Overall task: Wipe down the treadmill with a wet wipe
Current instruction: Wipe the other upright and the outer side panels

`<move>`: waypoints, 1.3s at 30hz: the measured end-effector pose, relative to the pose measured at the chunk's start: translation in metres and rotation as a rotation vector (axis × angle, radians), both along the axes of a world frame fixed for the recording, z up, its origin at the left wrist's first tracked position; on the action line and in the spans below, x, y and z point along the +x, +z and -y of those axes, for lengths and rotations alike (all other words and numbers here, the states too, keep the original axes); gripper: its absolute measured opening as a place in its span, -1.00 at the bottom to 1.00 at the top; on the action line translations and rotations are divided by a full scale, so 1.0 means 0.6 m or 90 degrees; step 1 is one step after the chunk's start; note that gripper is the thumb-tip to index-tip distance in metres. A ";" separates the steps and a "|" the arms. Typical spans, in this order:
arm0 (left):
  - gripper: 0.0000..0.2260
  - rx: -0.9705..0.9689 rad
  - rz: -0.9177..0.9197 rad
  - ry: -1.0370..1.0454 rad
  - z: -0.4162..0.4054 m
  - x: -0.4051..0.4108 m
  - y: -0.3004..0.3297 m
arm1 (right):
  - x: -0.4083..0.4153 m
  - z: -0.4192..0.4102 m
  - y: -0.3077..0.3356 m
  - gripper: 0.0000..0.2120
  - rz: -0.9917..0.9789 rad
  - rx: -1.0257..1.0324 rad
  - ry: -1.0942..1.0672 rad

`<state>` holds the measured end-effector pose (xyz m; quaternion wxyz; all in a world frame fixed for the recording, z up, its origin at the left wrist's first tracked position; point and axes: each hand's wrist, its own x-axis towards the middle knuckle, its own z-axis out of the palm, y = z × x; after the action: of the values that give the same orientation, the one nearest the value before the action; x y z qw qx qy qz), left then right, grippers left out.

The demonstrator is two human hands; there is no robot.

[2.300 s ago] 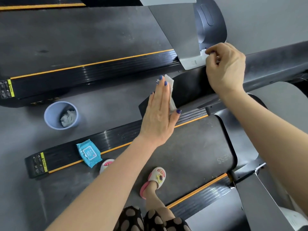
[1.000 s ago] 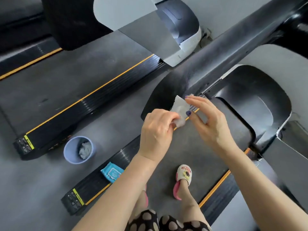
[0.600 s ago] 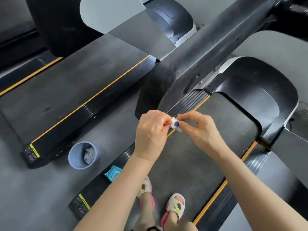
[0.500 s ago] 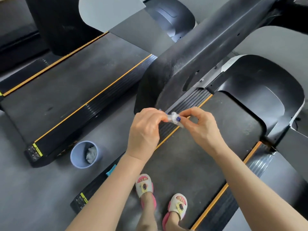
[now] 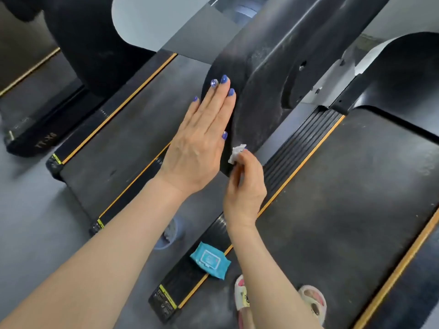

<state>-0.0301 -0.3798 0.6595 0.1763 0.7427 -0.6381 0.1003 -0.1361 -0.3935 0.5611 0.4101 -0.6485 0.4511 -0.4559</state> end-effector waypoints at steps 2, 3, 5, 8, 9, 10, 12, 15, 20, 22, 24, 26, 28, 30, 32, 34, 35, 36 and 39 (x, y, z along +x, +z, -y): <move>-0.46 -0.003 -0.012 -0.009 0.002 0.004 -0.013 | 0.017 -0.034 -0.014 -0.56 0.054 0.033 0.026; -0.46 -0.012 -0.014 -0.012 0.005 0.005 -0.019 | 0.021 -0.048 -0.016 -0.50 0.082 0.052 0.068; -0.46 -0.035 -0.016 -0.023 0.011 0.004 -0.031 | 0.026 -0.062 -0.024 -0.39 0.119 0.066 0.161; -0.46 -0.058 -0.019 -0.025 0.021 0.003 -0.046 | 0.025 -0.053 -0.065 -0.32 0.098 0.013 0.241; -0.46 -0.062 -0.017 -0.026 0.023 0.004 -0.051 | 0.023 -0.042 -0.087 -0.32 0.078 -0.014 0.253; -0.45 -0.064 -0.016 -0.027 0.024 0.005 -0.055 | 0.019 -0.029 -0.111 -0.33 0.062 -0.029 0.260; -0.44 -0.065 -0.004 -0.031 0.025 0.012 -0.061 | 0.009 0.000 -0.145 -0.32 0.047 -0.005 0.259; -0.46 -0.073 0.005 -0.054 0.028 0.020 -0.063 | -0.004 0.027 -0.150 -0.30 0.043 -0.024 0.298; -0.47 -0.089 0.012 -0.085 0.029 0.028 -0.068 | -0.001 0.052 -0.140 -0.34 -0.001 -0.264 0.369; -0.46 -0.095 0.020 -0.083 0.027 0.031 -0.072 | -0.012 0.076 -0.163 -0.37 -0.031 -0.227 0.349; -0.46 -0.097 0.022 -0.076 0.027 0.030 -0.072 | -0.026 0.089 -0.178 -0.33 -0.044 -0.158 0.345; -0.47 -0.098 0.019 -0.081 0.027 0.030 -0.073 | -0.030 0.086 -0.171 -0.28 -0.050 -0.175 0.363; -0.47 -0.101 0.018 -0.089 0.026 0.031 -0.072 | -0.021 0.083 -0.138 -0.30 -0.032 -0.255 0.381; -0.47 -0.092 0.017 -0.092 0.022 0.034 -0.069 | -0.007 0.098 -0.102 -0.35 -0.010 -0.302 0.368; -0.47 -0.080 0.027 -0.092 0.018 0.036 -0.065 | -0.005 0.114 -0.092 -0.36 -0.023 -0.314 0.358; -0.47 -0.074 0.035 -0.081 0.016 0.035 -0.061 | -0.019 0.118 -0.110 -0.34 -0.074 -0.312 0.365; -0.47 -0.070 0.036 -0.078 0.014 0.033 -0.059 | -0.029 0.117 -0.120 -0.33 -0.106 -0.307 0.370; -0.47 -0.067 0.037 -0.075 0.013 0.031 -0.058 | -0.036 0.117 -0.125 -0.32 -0.126 -0.306 0.373; -0.46 -0.071 0.044 -0.075 0.012 0.032 -0.057 | -0.027 0.136 -0.075 -0.33 -0.091 -0.333 0.374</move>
<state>-0.0111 -0.3868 0.6254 0.2008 0.6892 -0.6797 0.1503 -0.1523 -0.4748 0.5164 0.3116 -0.8624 0.1427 -0.3724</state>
